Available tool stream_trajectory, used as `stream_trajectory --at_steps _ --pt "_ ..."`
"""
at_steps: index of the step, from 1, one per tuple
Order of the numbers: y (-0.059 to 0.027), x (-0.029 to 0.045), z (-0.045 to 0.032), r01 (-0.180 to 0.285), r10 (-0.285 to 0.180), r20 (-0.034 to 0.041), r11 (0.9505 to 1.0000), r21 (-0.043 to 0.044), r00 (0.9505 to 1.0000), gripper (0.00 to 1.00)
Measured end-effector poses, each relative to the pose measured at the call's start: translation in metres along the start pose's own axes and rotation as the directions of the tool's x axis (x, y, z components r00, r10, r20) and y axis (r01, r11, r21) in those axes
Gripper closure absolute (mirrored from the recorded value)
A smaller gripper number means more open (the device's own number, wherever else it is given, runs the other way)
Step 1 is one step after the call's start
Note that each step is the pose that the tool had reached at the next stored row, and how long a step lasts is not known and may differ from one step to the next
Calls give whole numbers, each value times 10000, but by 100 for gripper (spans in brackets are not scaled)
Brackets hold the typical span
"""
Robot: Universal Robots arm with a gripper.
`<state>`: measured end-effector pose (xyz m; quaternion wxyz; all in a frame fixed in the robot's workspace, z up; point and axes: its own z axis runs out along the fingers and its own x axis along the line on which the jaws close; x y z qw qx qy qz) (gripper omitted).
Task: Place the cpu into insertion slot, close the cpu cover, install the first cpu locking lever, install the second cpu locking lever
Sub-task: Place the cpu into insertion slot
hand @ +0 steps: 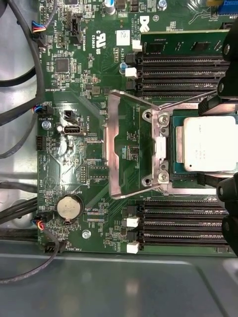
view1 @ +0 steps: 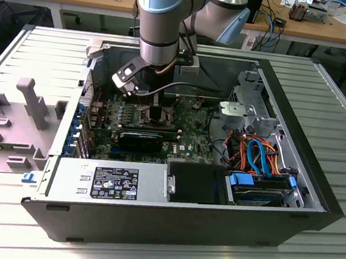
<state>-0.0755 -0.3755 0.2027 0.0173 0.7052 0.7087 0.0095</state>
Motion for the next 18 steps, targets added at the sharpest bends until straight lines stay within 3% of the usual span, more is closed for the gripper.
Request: stream_trajectory --at_steps 18 --pt "-9 36 53 -349 349 21 9994 6 9994 45"
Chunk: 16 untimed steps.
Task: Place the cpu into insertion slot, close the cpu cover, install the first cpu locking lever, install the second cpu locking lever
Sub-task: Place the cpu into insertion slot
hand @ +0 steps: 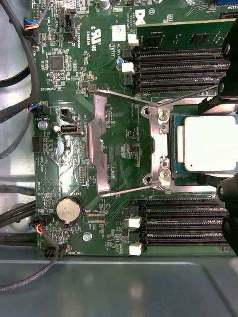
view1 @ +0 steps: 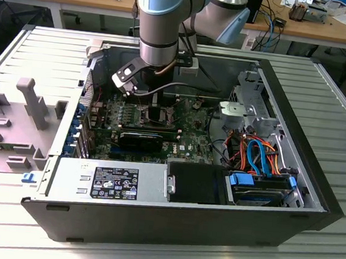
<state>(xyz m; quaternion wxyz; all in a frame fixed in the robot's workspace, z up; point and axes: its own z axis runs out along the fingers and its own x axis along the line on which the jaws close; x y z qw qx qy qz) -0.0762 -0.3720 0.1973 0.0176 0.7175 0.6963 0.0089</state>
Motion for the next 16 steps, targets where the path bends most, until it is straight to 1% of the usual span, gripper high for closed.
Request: stream_trajectory --at_steps 8,16 --pt "-21 0 20 24 -24 -3 10000 -1 10000 45" --pt "-21 0 16 90 -90 -6 10000 -3 10000 45"
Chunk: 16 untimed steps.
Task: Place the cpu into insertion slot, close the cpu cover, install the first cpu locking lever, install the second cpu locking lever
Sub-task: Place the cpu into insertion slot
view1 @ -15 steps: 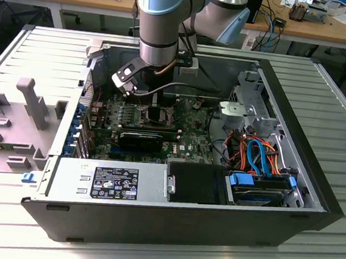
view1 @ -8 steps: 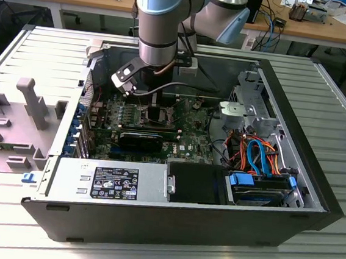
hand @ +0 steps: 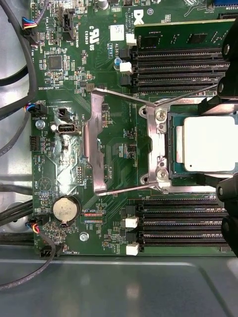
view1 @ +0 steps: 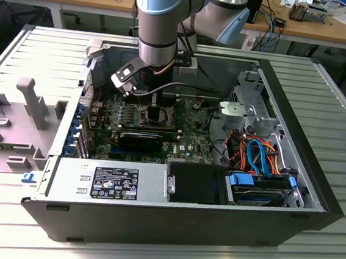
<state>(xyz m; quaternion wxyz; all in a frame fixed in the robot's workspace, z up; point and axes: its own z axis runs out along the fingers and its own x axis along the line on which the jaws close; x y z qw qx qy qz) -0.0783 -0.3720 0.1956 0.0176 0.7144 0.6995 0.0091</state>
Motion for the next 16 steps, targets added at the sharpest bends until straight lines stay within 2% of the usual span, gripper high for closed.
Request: stream_trajectory --at_steps 13,14,16 --pt "18 1 -2 0 0 -7 10000 -1 10000 45" --pt "18 1 -2 0 0 -6 10000 0 10000 39" --pt "18 1 -4 0 0 -2 10000 3 10000 39"
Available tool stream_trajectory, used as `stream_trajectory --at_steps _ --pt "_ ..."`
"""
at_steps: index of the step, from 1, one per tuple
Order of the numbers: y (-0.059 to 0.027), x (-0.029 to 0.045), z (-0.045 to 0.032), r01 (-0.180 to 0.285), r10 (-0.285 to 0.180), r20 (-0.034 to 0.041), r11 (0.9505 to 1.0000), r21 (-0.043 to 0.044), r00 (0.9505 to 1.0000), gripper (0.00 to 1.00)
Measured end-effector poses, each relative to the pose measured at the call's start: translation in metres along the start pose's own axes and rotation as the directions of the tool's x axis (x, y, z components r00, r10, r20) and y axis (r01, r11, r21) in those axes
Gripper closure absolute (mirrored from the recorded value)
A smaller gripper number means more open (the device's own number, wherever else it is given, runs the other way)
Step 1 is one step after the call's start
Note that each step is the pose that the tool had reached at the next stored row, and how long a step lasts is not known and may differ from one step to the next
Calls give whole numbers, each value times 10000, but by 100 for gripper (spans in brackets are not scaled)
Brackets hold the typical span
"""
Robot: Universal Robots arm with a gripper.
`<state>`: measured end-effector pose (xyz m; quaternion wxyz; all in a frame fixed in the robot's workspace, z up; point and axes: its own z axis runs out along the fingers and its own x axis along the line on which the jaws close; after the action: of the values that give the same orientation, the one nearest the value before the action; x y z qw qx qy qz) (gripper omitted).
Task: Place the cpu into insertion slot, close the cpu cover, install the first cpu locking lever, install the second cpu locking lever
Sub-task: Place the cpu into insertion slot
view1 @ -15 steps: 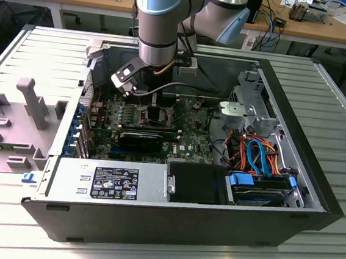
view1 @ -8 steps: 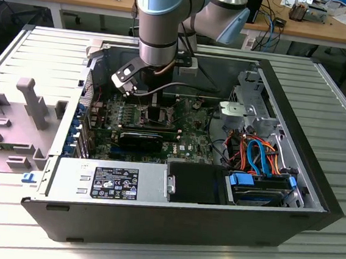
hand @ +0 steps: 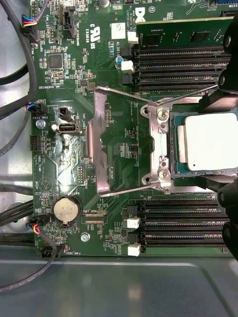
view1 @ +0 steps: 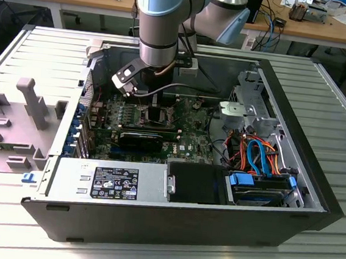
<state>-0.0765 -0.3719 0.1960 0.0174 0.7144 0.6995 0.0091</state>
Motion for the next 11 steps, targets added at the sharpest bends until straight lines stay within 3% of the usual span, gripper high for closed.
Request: stream_trajectory --at_steps 11 --pt "1 -1 -34 -17 17 -55 10000 2 10000 39"
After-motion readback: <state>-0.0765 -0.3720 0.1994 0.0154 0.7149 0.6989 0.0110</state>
